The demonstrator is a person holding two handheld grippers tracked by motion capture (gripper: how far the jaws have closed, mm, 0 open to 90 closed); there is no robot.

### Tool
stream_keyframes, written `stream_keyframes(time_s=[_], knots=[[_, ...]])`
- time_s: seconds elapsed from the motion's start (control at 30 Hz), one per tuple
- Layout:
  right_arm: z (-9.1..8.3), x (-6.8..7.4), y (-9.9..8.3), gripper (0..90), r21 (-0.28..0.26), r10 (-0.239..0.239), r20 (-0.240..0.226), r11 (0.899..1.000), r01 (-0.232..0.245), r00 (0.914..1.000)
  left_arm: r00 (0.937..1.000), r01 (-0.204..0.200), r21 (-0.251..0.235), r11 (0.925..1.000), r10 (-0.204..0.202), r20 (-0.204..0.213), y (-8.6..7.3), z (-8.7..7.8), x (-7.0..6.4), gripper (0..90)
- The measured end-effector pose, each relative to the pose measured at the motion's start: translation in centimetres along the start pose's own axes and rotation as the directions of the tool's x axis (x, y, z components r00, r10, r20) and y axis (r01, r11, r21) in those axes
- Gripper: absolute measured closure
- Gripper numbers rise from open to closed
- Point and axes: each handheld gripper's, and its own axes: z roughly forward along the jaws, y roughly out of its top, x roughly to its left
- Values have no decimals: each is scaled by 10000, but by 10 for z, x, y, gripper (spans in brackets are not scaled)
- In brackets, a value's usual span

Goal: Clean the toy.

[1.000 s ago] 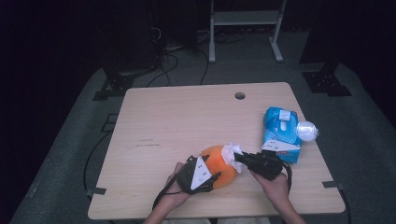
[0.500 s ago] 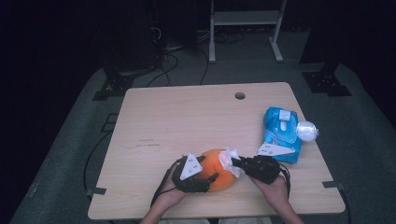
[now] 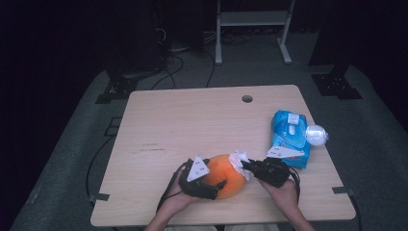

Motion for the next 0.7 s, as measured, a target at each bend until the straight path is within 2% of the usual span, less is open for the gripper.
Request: stream_keyframes(time_s=[0.03,0.1,0.17,0.2,0.27,0.3,0.33,0.37,0.4,0.43,0.47,0.5,0.53,0.57,0.63,0.7], knots=[[0,1,1,808,-28,-48,9,10000,48,10000,9985,-467,-26,9989,466,-297,2,-1,-3,219],[-1,3,3,809,-191,10,-70,9998,-11,10000,9879,-1165,-187,9930,1139,-1057,6,-4,-8,315],[-3,5,5,809,-369,61,-192,9993,-68,9998,9630,-1970,-226,9801,1891,-1917,6,-4,-15,337],[-4,6,7,809,-437,105,-309,9990,-118,9995,9587,-2138,-220,9766,2054,-1969,6,-4,-17,335],[-3,10,8,809,-427,-106,-362,9990,91,9993,9636,-2144,-221,9765,2078,-1680,7,-5,-18,302],[-2,12,7,809,-338,-316,-282,9990,306,9991,9709,-2001,-280,9794,1943,-1403,6,-6,-16,273],[-1,11,6,809,-275,-360,-254,9990,353,9990,9802,-1707,-400,9845,1655,-1091,6,-7,-13,234],[0,9,4,809,-251,-279,-301,9993,271,9992,9888,-1250,-645,9901,1189,-902,6,-9,-9,201],[0,7,3,809,-228,-213,-295,9995,207,9993,9941,-720,-750,9946,655,-859,5,-10,-4,193],[1,5,2,809,-176,-183,-210,9997,179,9996,9966,-268,-669,9974,215,-796,5,-10,0,180],[2,3,1,809,-170,-79,-199,9998,76,9998,9974,8,-513,9987,-45,-723,3,-8,3,169],[2,3,2,809,-180,0,-226,9998,-4,9997,9966,-45,-292,9996,21,-818,1,-5,1,168],[2,5,2,808,-197,-79,-243,9998,74,9997,9938,-423,-101,9991,410,-1030,-1,-3,-2,169],[2,11,4,807,-179,-317,-208,9993,314,9993,9923,-672,-77,9977,660,-1047,-1,-2,-6,184],[2,23,7,804,-111,-805,-183,9967,803,9966,9919,-846,-62,9964,836,-954,-1,-3,-11,200],[2,27,9,805,-65,-1094,-165,9940,1093,9939,9929,-930,-68,9956,923,-753,0,-6,-12,200]])
